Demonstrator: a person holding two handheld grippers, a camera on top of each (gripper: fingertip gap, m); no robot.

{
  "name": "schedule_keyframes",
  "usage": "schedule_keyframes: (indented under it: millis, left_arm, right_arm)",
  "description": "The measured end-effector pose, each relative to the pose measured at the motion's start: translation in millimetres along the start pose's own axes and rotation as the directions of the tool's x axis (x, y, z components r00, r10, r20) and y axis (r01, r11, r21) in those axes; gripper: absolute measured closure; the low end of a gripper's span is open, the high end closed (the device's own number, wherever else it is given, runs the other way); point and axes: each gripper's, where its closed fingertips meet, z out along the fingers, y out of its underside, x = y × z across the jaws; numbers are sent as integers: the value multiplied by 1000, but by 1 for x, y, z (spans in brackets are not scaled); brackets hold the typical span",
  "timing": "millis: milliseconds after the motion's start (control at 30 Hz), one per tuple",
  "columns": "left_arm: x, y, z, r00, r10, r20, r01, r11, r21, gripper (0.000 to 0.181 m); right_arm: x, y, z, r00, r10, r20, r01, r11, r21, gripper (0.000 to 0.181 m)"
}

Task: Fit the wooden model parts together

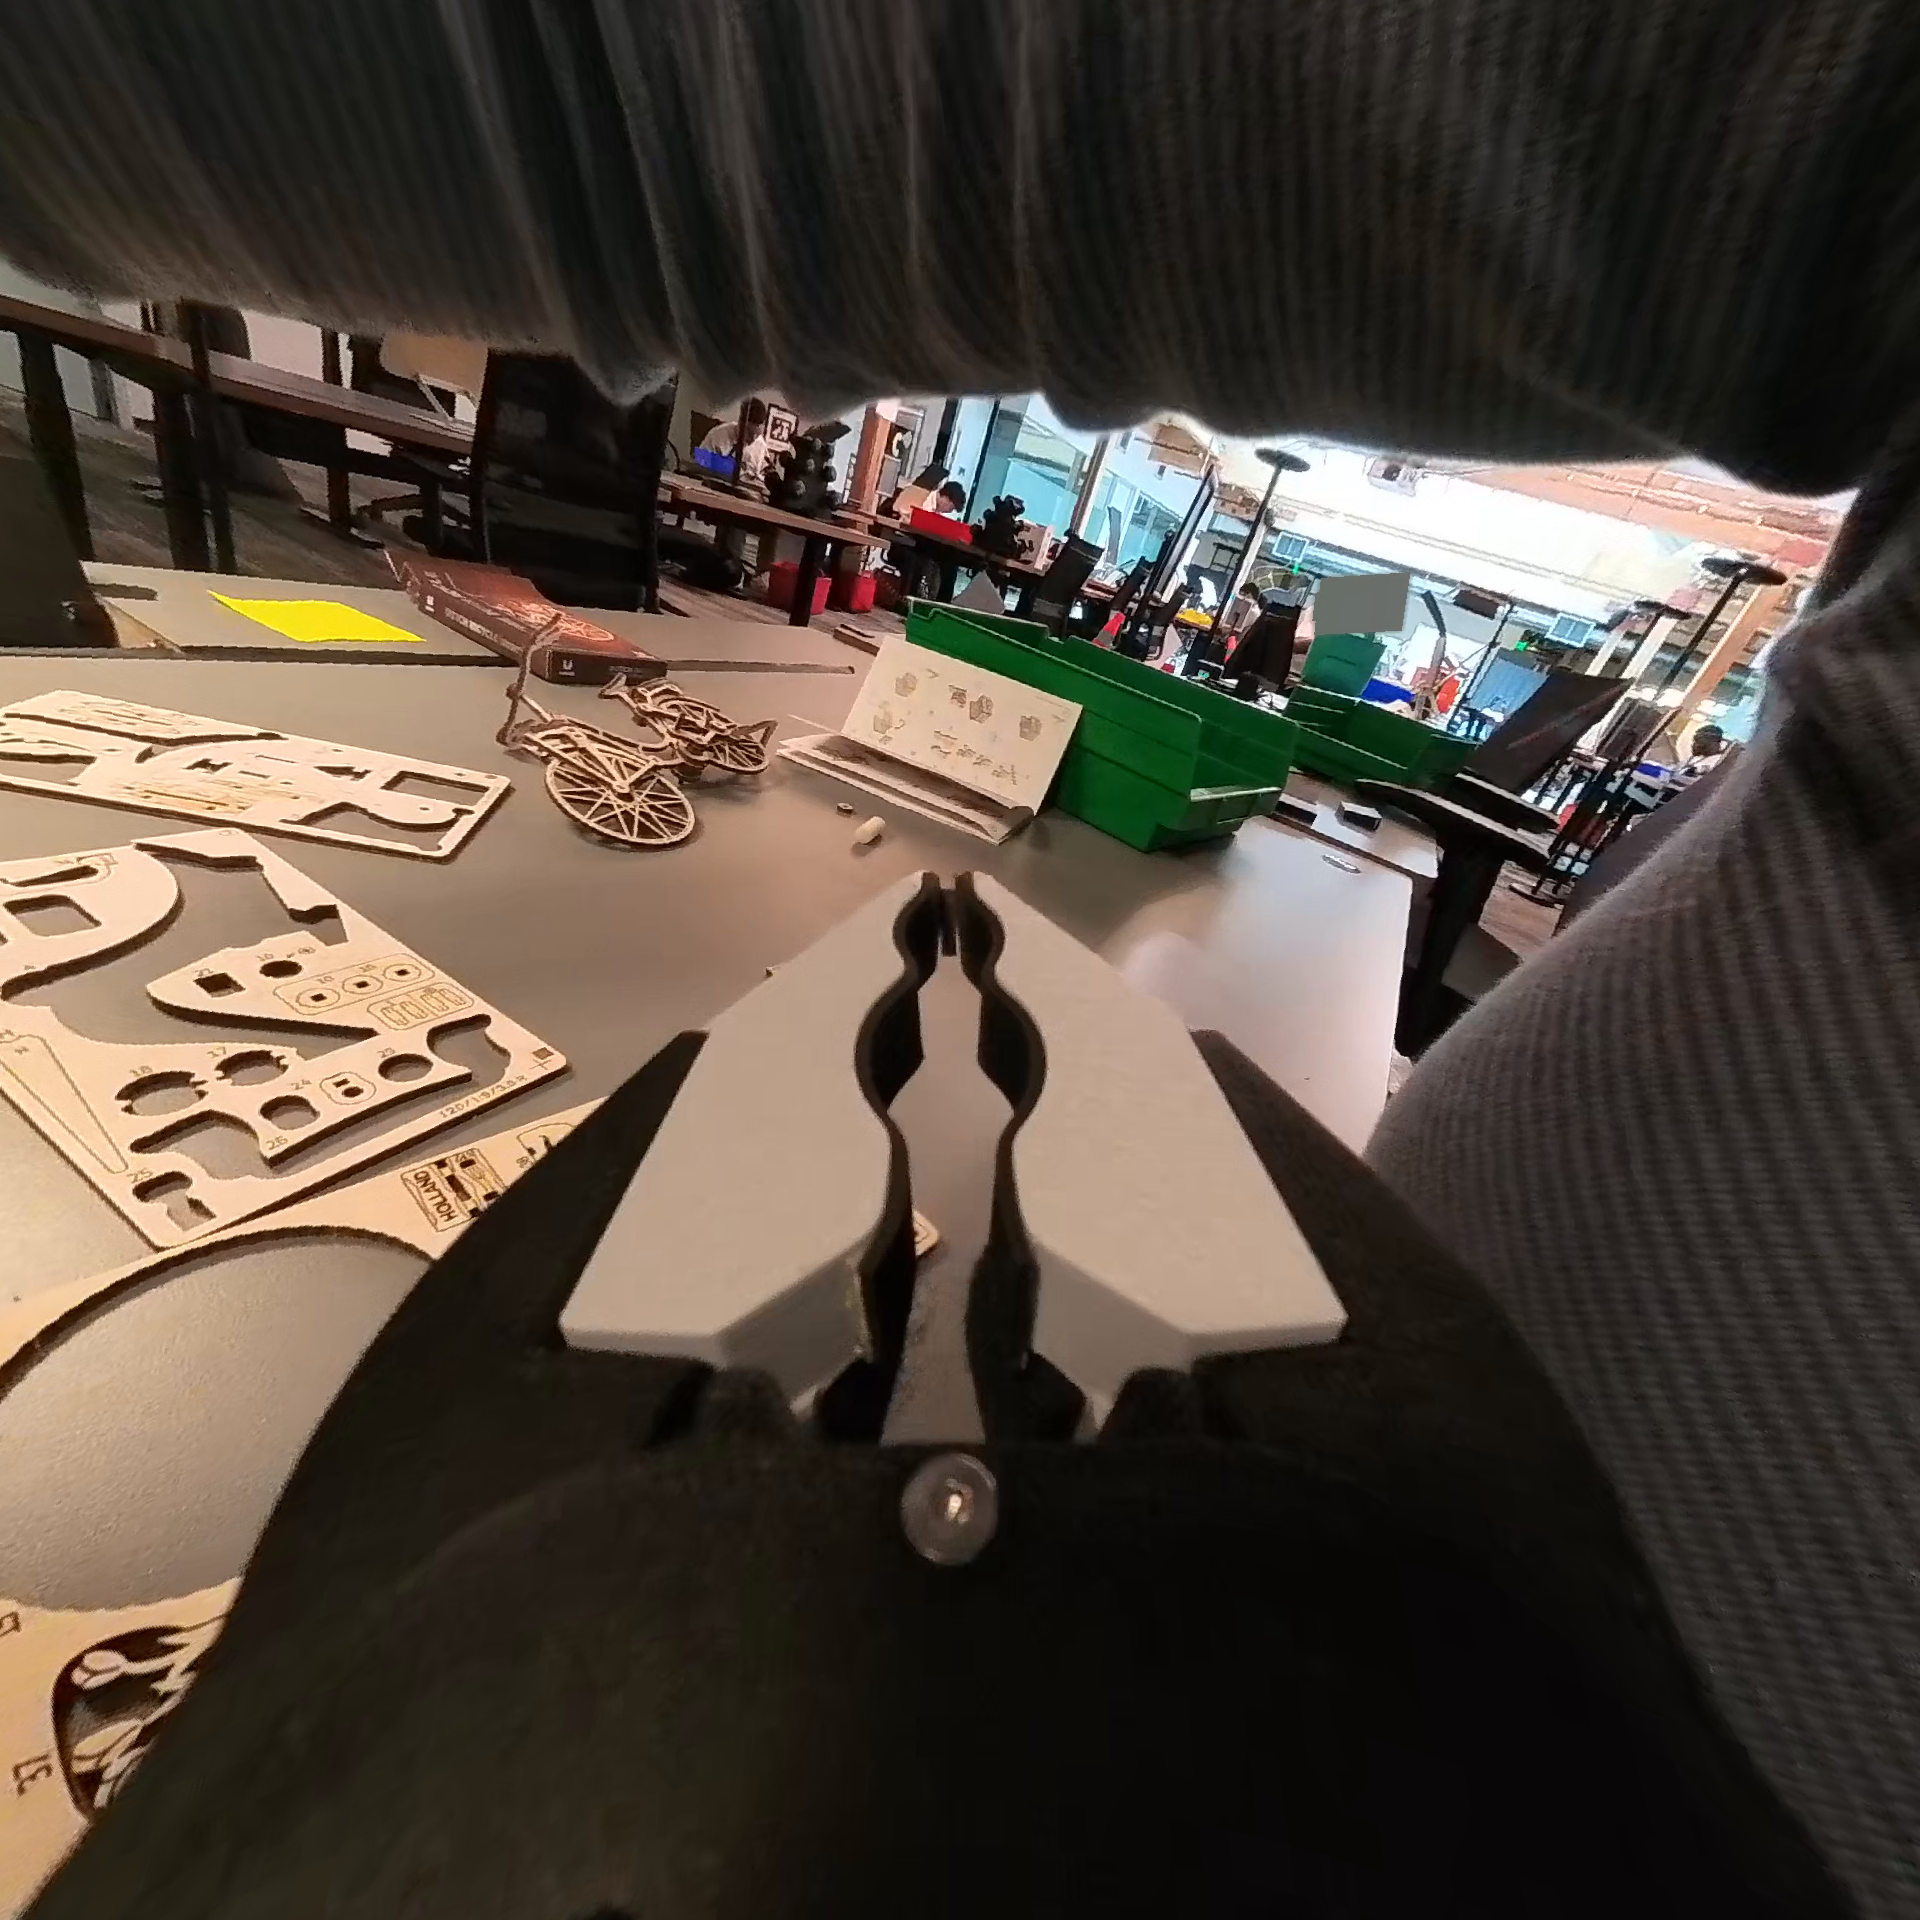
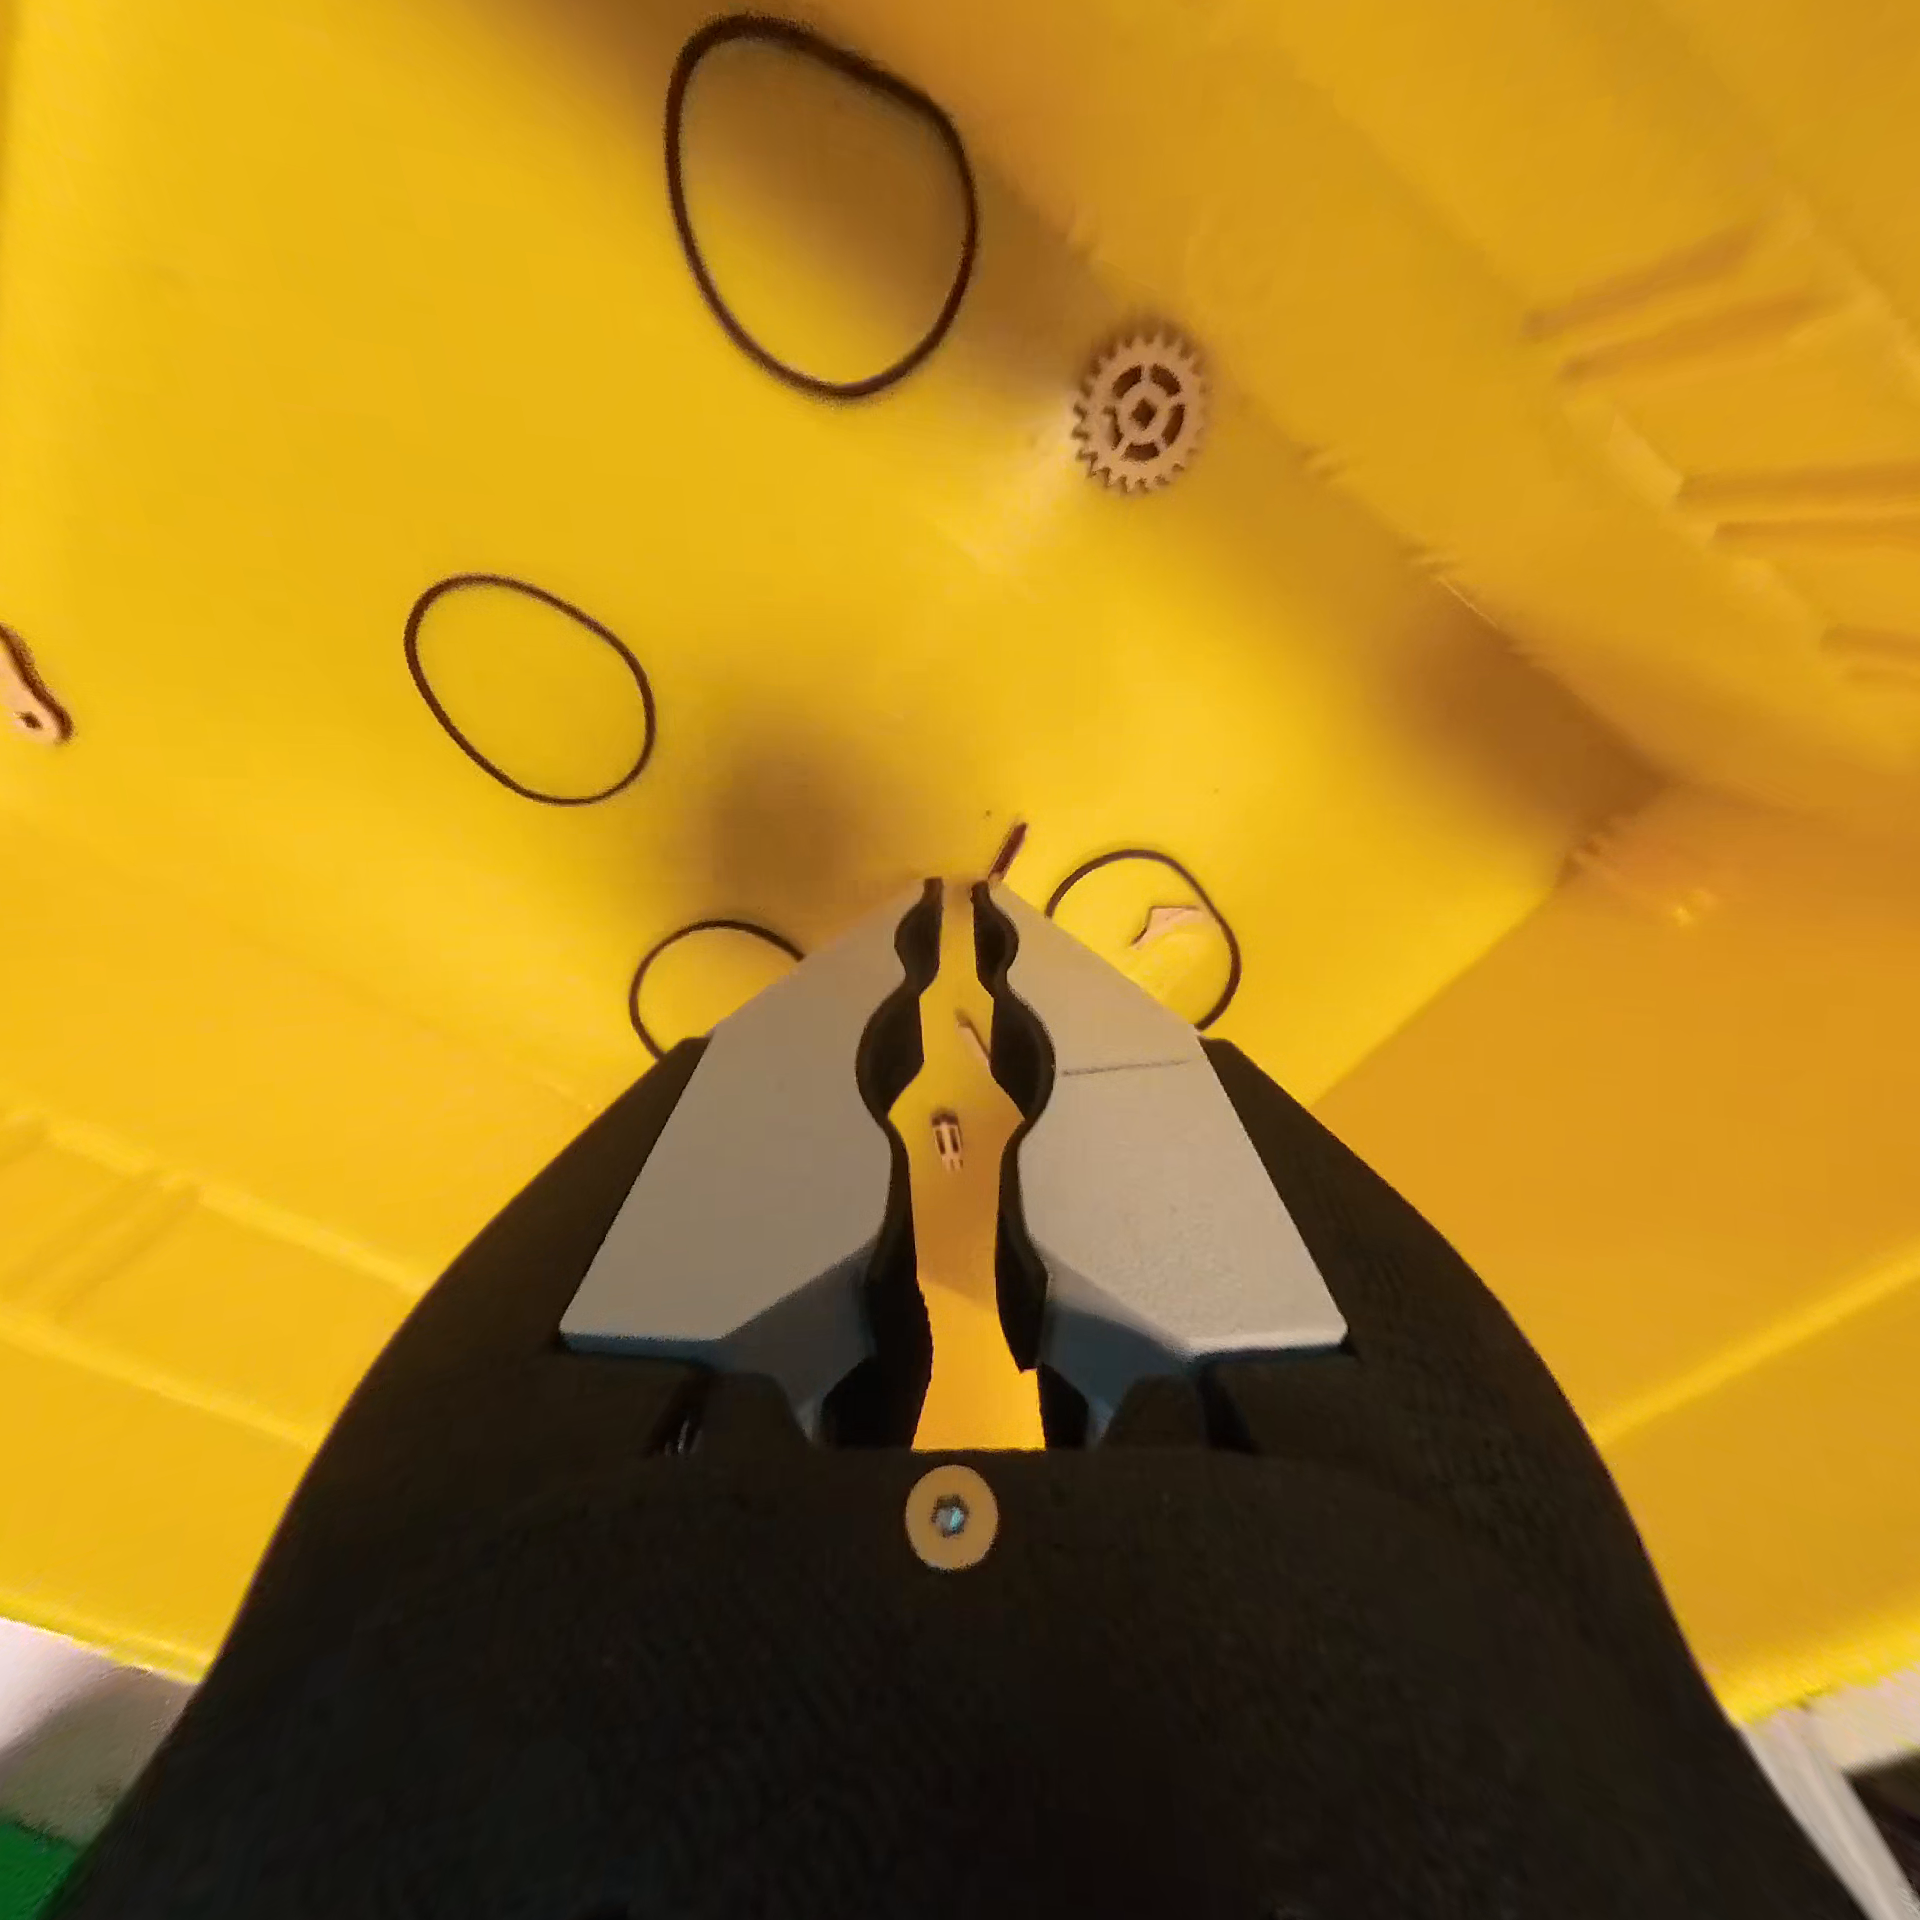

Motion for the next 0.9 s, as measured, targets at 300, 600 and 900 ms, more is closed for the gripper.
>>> schedule_keyframes:
  millis: [300,600,900]
  left_arm:
    - [1,-1,-1,1000,-6,-9,6,1000,9,180]
    - [1,-1,-2,1000,-8,-10,8,1000,9,180]
    - [-2,-8,-6,1000,-12,14,11,999,51,180]
  right_arm:
    - [10,-1,-4,999,39,-17,-39,999,3,178]
    - [11,-10,2,999,47,-11,-46,997,61,181]
    - [-25,-38,-90,916,-20,-400,198,892,408,181]
